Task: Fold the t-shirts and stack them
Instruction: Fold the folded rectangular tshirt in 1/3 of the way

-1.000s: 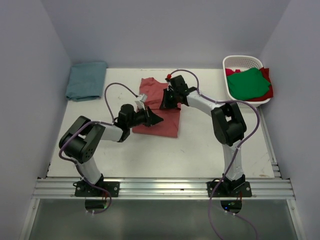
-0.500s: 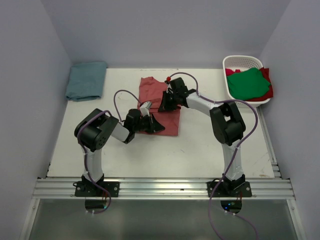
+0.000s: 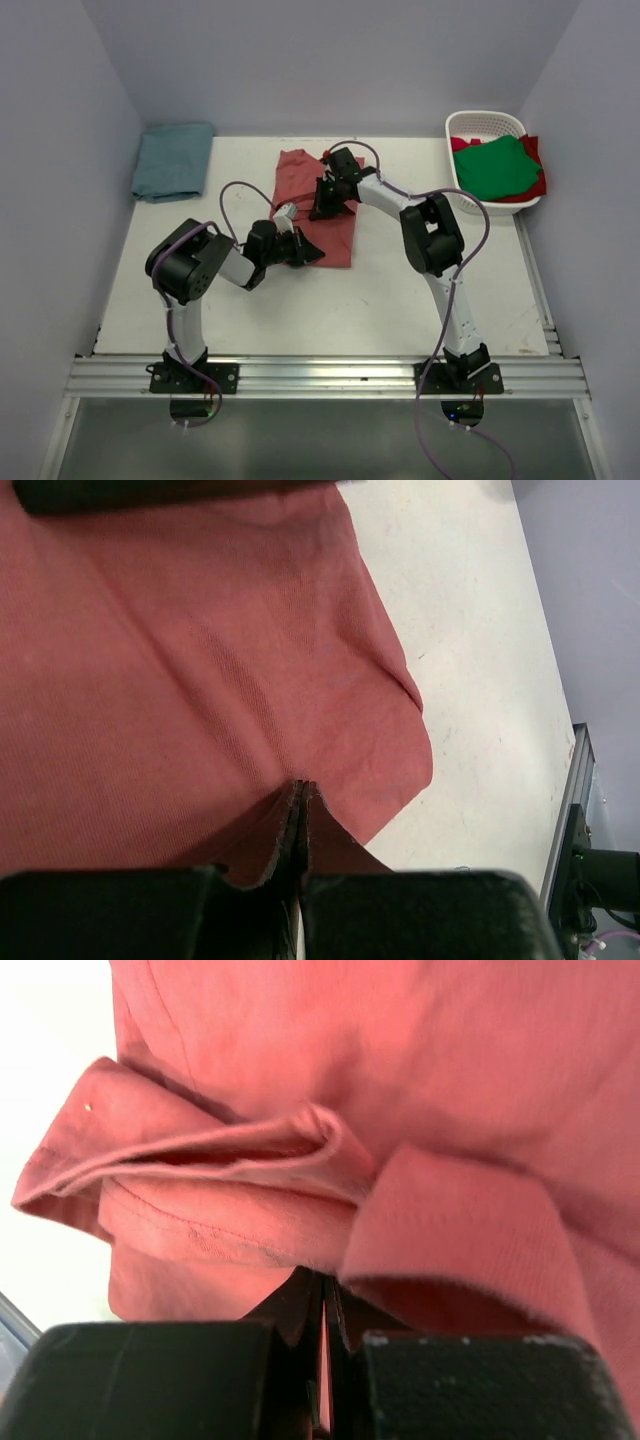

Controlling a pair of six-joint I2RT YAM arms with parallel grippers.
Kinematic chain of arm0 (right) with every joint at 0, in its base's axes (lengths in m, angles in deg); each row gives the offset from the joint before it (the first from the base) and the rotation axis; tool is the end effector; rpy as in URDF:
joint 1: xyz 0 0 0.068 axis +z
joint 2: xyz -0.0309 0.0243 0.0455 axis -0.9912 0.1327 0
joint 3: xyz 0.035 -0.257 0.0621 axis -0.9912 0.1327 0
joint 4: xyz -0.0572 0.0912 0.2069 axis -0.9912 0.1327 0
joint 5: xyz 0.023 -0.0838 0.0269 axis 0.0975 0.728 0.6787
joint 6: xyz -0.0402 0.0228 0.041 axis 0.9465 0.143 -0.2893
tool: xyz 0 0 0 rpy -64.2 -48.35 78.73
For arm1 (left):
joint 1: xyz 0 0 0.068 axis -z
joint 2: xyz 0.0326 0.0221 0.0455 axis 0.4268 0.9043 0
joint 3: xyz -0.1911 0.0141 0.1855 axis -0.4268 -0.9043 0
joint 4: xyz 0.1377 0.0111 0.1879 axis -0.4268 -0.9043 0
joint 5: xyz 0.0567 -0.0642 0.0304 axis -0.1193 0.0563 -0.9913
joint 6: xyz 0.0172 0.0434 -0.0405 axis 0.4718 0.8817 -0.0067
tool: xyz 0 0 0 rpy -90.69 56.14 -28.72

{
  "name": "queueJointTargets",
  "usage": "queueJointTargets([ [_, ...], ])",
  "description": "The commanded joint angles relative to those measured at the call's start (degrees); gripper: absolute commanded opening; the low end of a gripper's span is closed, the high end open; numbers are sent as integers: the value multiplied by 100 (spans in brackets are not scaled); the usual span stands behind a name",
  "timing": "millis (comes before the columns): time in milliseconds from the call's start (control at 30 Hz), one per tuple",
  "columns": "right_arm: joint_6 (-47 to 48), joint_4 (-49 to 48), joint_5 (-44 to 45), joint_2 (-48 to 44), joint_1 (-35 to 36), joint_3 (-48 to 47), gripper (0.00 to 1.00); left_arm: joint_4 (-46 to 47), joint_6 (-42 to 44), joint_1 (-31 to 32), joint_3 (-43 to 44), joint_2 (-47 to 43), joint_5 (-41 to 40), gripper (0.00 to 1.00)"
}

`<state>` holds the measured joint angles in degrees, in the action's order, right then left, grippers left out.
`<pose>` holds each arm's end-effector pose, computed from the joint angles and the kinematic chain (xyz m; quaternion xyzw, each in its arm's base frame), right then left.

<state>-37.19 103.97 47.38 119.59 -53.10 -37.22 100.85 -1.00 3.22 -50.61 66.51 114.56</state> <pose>0.4143 0.2499 0.1507 -0.0384 0.9370 0.2932 0.1857 0.2860 -0.1796 0.1125 0.0298 0.8237 -0.4696 0.3164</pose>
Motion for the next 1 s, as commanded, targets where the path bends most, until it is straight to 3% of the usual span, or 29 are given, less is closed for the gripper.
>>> queueJointTargets([
  [0, 158, 301, 605, 418, -141, -920, 0, -97, 192, 34, -414, -163, -39, 0],
  [267, 264, 951, 1291, 1121, -326, -2729, 0, 228, 113, 34, -862, -93, 4, 0],
  [433, 360, 926, 2133, 1316, -353, -3374, 0, 413, 60, 34, -1003, 56, 49, 0],
  [533, 439, 6, 2031, 659, -361, -2683, 0, 439, 51, 34, -1073, 13, 75, 0],
  [567, 474, -902, 2012, 352, -361, -1731, 0, 431, 42, 34, -1082, -22, 75, 0],
  [700, 545, -2894, 2109, -1519, -326, 665, 0, 282, 34, 42, -1126, -487, 31, 0],
  [800, 650, -3442, 2066, -2760, -247, 1888, 0, 63, 25, 77, -1109, -856, -57, 0],
  [967, 940, -3242, 2153, -4341, 138, 3276, 0, -70, -124, 367, -1266, -1393, -285, 0],
])
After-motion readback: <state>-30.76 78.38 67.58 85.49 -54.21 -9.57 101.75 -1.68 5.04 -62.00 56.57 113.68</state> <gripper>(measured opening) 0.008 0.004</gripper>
